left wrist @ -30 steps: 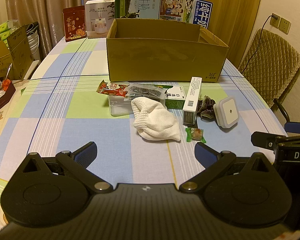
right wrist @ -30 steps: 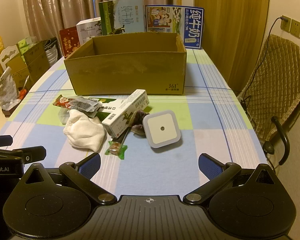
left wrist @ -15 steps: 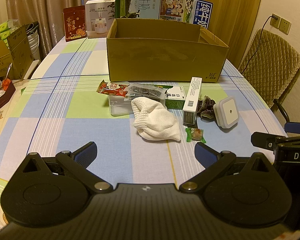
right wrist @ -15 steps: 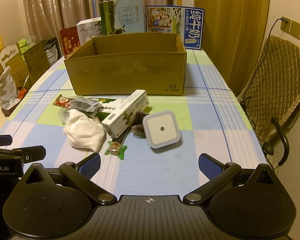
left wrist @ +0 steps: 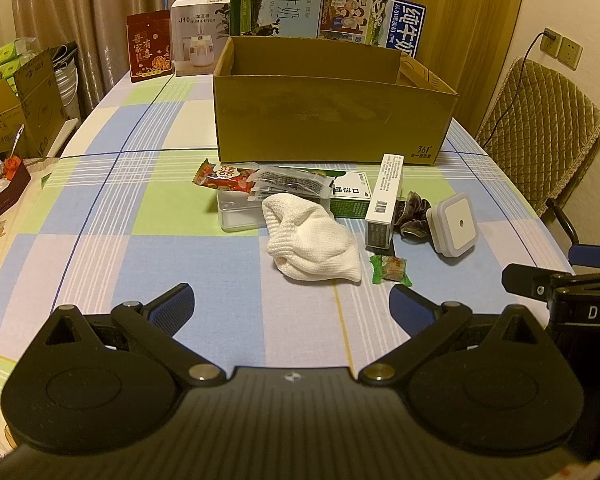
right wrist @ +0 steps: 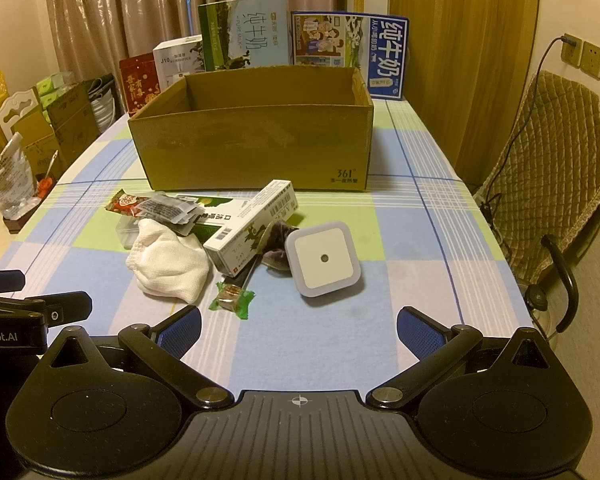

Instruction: Organize objects

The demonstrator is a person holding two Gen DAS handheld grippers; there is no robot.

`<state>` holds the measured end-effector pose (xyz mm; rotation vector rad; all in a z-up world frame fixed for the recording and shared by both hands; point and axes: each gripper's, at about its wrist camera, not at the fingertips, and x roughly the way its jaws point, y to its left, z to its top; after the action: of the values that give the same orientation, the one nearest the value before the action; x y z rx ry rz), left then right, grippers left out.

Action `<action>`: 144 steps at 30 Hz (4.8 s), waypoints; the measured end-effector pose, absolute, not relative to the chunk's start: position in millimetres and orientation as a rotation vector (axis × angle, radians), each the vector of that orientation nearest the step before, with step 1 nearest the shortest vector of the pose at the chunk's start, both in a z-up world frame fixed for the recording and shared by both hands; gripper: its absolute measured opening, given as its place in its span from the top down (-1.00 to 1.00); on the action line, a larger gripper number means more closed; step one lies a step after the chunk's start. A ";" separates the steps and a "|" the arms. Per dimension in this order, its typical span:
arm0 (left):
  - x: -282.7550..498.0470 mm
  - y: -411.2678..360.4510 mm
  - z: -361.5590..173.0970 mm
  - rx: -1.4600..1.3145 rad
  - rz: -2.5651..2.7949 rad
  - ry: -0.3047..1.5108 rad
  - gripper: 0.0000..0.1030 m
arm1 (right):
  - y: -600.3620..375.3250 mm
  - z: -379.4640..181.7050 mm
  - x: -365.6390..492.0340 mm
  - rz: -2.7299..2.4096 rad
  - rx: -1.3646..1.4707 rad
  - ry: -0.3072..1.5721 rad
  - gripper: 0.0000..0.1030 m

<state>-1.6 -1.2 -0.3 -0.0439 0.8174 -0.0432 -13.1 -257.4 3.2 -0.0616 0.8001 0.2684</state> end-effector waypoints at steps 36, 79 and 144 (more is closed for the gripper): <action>-0.9 -1.6 -0.9 -0.043 -0.052 0.825 -0.98 | -257.9 3.1 -13.2 0.274 -0.062 0.799 -0.97; 106.4 -10.0 -79.2 -0.052 -0.240 0.911 -0.62 | -262.5 -70.8 95.6 0.390 -0.188 0.851 -0.94; 295.4 -7.4 32.7 -0.053 -0.214 0.686 0.48 | -208.8 14.5 297.8 0.315 0.094 0.700 -0.22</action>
<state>295.4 -7.4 32.7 -0.0530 0.6863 -0.2142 297.8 -208.8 14.5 0.0941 0.7001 0.3148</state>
